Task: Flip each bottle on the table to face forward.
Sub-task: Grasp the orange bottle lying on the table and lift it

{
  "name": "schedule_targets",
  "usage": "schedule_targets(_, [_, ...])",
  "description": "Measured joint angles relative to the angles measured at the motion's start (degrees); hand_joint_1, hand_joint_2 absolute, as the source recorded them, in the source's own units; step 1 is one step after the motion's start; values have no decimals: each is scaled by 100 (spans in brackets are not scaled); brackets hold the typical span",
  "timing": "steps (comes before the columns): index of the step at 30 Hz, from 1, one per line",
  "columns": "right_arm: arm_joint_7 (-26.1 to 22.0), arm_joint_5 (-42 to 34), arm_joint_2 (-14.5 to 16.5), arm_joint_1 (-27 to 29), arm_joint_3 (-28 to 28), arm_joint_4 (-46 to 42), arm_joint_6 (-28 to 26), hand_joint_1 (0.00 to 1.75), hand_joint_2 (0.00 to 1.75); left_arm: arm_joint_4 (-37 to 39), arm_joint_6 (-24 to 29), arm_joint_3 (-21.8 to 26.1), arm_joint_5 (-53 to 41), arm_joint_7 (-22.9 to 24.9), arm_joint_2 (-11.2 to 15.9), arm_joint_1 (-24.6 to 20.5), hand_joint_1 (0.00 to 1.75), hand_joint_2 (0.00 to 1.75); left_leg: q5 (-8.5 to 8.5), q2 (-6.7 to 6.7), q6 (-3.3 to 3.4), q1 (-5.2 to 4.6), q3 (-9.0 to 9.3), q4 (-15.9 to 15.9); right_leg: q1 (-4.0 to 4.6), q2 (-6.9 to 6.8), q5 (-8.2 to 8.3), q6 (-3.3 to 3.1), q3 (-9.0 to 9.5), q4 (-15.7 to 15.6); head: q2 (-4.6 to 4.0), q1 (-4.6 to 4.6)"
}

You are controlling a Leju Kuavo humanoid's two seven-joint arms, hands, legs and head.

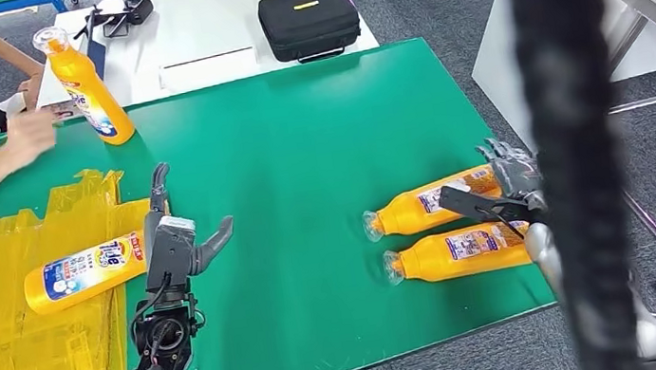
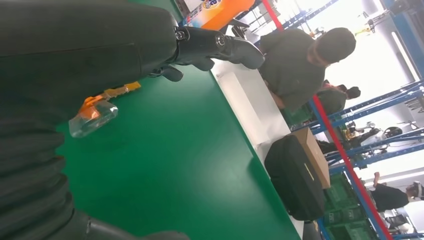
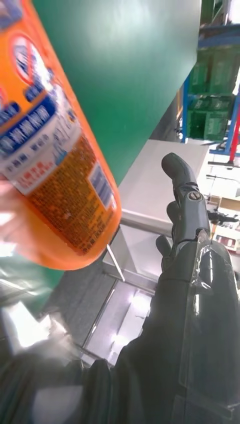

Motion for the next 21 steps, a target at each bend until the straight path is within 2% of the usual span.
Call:
schedule_targets(16, [-74, 175, 260, -193, 323, 713, -116, 0, 175, 157, 57, 4, 14, 33, -7, -37, 0, 175, 1, -2, 2, 0, 0, 0, 0, -4, 0, 0, 0, 0, 0, -1])
schedule_targets(21, [-84, 213, 259, -331, 458, 1014, 9, 14, 175, 166, 56, 7, 14, 91, -8, -38, 0, 175, 1, 0, 2, 0, 5, 0, 0, -2, 0, 0, 2, 0, 0, 0])
